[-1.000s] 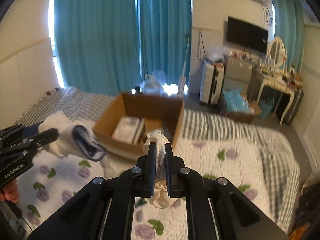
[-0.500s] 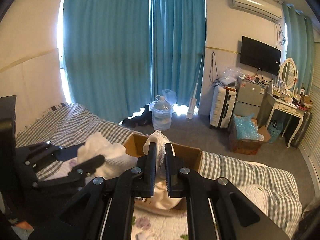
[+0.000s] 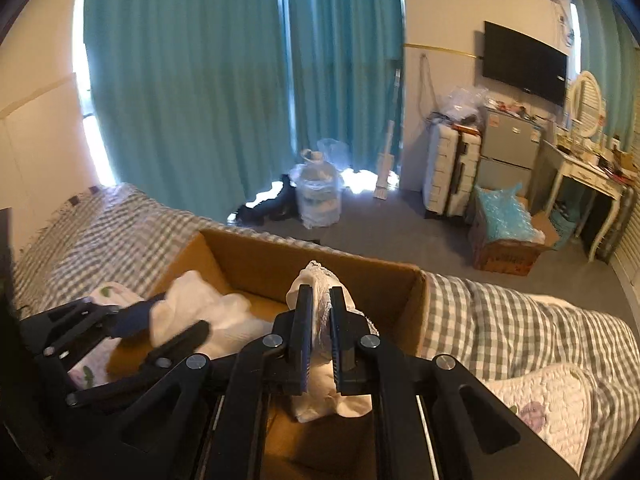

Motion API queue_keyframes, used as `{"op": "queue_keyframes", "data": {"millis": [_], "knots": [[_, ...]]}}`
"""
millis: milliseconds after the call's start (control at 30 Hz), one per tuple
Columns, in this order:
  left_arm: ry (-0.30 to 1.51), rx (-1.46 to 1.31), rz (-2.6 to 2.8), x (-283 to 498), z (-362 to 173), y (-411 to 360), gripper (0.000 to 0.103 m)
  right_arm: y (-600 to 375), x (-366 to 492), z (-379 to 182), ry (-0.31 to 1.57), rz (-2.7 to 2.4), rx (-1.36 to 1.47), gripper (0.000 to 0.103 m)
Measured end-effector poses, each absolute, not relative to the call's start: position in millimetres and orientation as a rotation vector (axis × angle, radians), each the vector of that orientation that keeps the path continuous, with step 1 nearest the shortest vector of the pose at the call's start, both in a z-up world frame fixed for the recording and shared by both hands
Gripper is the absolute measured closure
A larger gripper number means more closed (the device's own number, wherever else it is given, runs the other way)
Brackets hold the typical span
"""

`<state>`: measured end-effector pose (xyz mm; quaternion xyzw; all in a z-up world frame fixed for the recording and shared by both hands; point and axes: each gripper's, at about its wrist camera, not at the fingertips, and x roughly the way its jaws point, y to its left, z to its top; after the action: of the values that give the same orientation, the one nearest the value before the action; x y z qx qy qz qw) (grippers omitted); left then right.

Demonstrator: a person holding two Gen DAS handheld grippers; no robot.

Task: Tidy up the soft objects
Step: 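Lower both held items into the cardboard box and open both tools, then grasp the white looped item with right tool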

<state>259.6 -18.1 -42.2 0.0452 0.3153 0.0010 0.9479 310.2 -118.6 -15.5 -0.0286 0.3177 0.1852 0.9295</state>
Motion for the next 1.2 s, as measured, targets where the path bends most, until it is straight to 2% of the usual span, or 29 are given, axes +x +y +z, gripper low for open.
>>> {"op": "queue_keyframes", "data": {"millis": [33,67,100,133,167,233,300,367,567,700,767,867,967,1000,1033,1200], "knots": [[0.643,0.089,0.002,259,-42,-18,0.059,-119,311,-18,0.653,0.37,-0.052,0.095],[0.64,0.091,0.006,256,-42,-19,0.053,-120,311,-18,0.654,0.368,-0.049,0.09],[0.63,0.094,0.011,253,-41,-20,0.041,-121,309,-18,0.647,0.359,-0.048,0.085],[0.61,0.102,0.014,248,-38,-21,0.03,-122,307,-15,0.637,0.346,-0.05,0.069],[0.593,0.109,0.014,244,-34,-21,0.026,-126,304,-13,0.63,0.339,-0.052,0.049],[0.562,0.119,0.016,230,-23,-22,0.023,-133,294,-1,0.6,0.309,-0.044,0.035],[0.561,0.117,0.007,219,-13,-18,0.023,-140,283,13,0.59,0.299,-0.038,0.034],[0.561,0.104,0.003,205,2,-14,0.023,-148,266,31,0.582,0.28,-0.041,0.025],[0.504,0.083,0.005,152,66,-11,0.022,-173,201,95,0.54,0.217,-0.056,0.011],[0.489,0.052,-0.002,117,103,-2,0.021,-187,157,133,0.53,0.195,-0.069,0.007],[0.481,0.046,-0.003,101,114,4,0.021,-191,133,149,0.514,0.185,-0.082,0.001],[0.465,0.037,-0.002,76,123,11,0.021,-190,96,167,0.482,0.179,-0.102,0.0],[0.475,0.033,-0.014,56,121,16,0.018,-184,71,165,0.49,0.199,-0.113,0.0],[0.479,0.035,-0.016,50,118,18,0.005,-182,65,162,0.495,0.205,-0.115,0.0],[0.476,0.035,-0.011,44,113,21,0.0,-180,59,155,0.503,0.217,-0.114,0.0],[0.463,0.039,0.002,27,80,28,0.0,-172,48,100,0.56,0.246,-0.084,0.0]]}}
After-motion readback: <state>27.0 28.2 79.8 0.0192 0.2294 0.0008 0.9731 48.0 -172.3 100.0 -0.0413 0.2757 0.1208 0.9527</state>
